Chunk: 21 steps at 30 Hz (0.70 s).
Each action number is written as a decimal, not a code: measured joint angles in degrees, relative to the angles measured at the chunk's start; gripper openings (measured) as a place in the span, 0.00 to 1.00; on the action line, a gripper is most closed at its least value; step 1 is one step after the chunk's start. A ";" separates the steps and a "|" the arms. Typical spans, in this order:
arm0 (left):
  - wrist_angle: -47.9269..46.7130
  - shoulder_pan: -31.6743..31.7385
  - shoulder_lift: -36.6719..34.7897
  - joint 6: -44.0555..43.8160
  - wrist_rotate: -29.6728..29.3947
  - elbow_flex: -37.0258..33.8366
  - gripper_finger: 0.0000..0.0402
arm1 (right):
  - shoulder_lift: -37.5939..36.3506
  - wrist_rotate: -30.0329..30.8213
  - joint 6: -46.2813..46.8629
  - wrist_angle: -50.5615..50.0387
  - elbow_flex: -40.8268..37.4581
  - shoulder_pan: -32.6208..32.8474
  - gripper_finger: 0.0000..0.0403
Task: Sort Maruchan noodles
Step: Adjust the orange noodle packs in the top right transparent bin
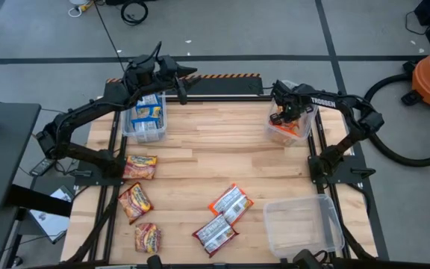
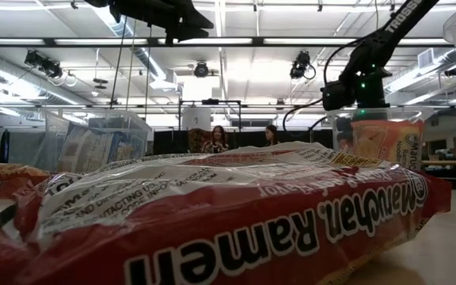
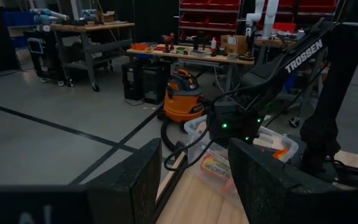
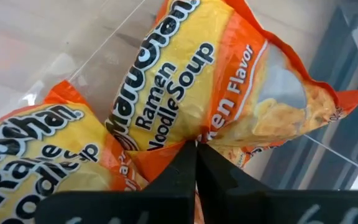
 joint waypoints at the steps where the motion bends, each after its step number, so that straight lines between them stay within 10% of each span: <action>1: 0.02 0.00 0.00 0.00 0.00 0.00 0.48 | 0.04 0.20 0.19 -0.86 0.48 -0.01 0.03; 21: 0.01 0.00 -2.09 0.31 0.00 0.00 0.48 | -5.83 4.62 -1.30 -17.24 16.06 0.23 0.01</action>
